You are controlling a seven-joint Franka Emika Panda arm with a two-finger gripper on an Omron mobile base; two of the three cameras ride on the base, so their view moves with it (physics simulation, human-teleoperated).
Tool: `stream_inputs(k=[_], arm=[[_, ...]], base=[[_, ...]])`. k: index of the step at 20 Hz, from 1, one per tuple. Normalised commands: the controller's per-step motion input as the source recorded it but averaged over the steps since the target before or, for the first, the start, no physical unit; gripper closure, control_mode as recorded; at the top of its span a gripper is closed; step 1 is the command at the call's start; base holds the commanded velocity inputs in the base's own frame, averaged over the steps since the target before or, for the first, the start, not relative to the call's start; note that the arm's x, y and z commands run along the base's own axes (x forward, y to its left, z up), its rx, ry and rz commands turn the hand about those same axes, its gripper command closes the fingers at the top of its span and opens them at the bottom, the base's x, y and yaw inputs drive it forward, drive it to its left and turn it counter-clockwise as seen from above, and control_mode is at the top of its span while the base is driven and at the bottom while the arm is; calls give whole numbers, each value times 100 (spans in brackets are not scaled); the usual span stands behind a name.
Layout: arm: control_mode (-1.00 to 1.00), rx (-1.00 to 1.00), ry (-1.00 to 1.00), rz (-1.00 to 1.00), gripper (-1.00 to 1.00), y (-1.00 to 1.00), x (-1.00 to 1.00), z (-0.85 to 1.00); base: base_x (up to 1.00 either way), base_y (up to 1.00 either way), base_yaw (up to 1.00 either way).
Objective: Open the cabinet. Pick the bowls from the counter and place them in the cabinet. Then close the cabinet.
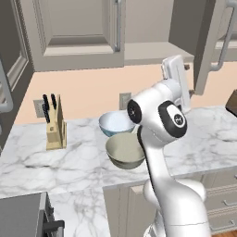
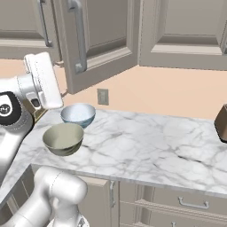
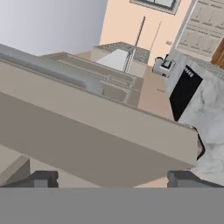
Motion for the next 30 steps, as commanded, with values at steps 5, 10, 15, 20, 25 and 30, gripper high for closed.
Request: stream_inputs(k=[5, 10, 15, 20, 25, 30], arm=[[-100, 16, -26, -4, -100, -44, 19, -32], [-100, 20, -40, -4, -100, -92, 0, 0], [-100, 25, -37, -10, -100, -95, -4, -8], [-100, 23, -21, -6, -100, -92, 12, -37], [-100, 14, -6, 0, -100, -35, 14, -24], [-100, 0, 0, 1, -100, 0, 28, -8]], base=[[0, 0, 0], [0, 0, 0], [0, 0, 0], [0, 0, 0], [0, 0, 0], [0, 0, 0]])
